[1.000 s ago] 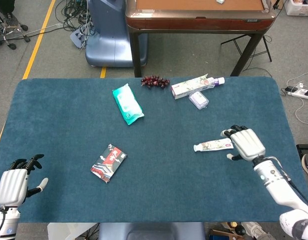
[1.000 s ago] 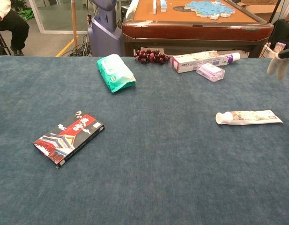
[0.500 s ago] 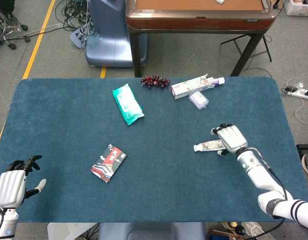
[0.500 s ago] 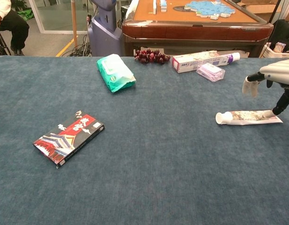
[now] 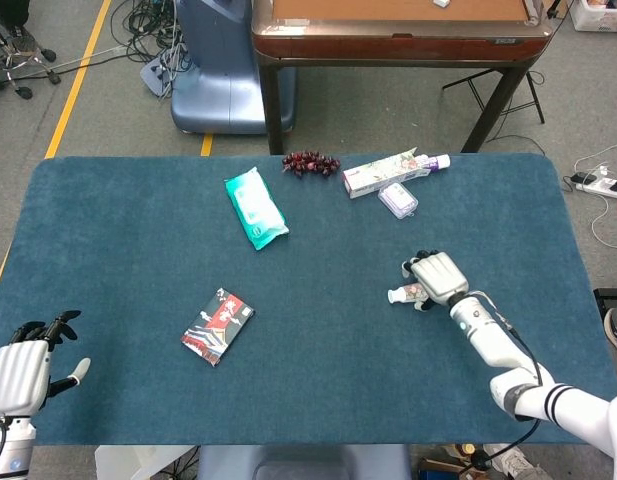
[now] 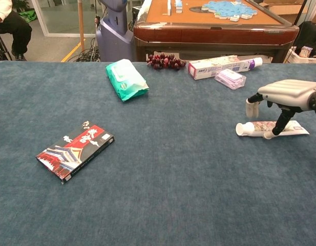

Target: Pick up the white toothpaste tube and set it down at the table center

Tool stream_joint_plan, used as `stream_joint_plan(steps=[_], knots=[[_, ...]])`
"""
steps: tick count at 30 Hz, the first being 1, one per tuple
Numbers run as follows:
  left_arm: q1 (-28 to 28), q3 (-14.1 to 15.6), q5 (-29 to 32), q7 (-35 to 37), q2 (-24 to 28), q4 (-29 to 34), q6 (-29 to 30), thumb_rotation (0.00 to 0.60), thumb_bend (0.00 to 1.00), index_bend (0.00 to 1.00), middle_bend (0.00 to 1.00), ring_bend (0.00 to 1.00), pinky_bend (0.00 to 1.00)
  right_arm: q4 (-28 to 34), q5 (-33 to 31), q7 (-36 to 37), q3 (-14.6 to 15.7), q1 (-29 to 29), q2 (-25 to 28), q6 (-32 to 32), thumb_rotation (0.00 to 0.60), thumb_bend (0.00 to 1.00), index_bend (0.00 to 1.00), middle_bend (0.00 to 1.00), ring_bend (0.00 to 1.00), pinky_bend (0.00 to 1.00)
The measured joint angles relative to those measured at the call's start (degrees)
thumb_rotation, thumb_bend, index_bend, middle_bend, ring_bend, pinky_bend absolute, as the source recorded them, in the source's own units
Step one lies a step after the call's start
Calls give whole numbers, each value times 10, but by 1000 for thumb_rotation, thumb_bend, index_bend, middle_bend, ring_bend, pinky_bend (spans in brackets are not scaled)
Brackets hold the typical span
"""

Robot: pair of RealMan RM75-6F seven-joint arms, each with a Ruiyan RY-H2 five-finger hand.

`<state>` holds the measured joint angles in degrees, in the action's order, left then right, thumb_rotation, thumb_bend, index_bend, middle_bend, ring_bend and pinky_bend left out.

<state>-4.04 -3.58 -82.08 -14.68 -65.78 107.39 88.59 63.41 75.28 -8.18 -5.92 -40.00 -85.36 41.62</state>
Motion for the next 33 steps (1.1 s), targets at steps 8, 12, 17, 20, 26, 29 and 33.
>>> stream_joint_plan(steps=[8,12,17,20,26,29,33], knots=[[2,1,-1,6,-1,-5,0,600,204,208,443,429,203,-14,-4,6,8,-1,-8,-7,600,197,427,430,240,298],[4,0,-1,10,0,-6,1,600,204,208,443,429,203,-19,-9,6,9,-2,-8,-10,600,256,443,440,251,298],[6,1,0,13,-1,-9,1,600,204,208,443,429,203,-23,-18,2,10,-4,-7,-18,600,288,458,452,264,305],[7,1,0,15,-1,-11,2,600,204,208,442,429,203,-22,-24,-4,10,-5,-7,-23,600,290,463,456,266,306],[10,1,0,20,0,-13,3,600,204,208,442,429,203,-18,-33,-16,13,-6,-7,-26,600,293,488,474,295,327],[11,1,-1,23,0,-15,4,600,204,208,442,429,203,-15,-38,-23,15,-6,-7,-28,600,304,522,488,322,331],[11,2,-4,26,0,-16,3,600,204,208,442,429,203,-9,-43,-33,15,-7,-5,-27,600,406,577,530,384,342]])
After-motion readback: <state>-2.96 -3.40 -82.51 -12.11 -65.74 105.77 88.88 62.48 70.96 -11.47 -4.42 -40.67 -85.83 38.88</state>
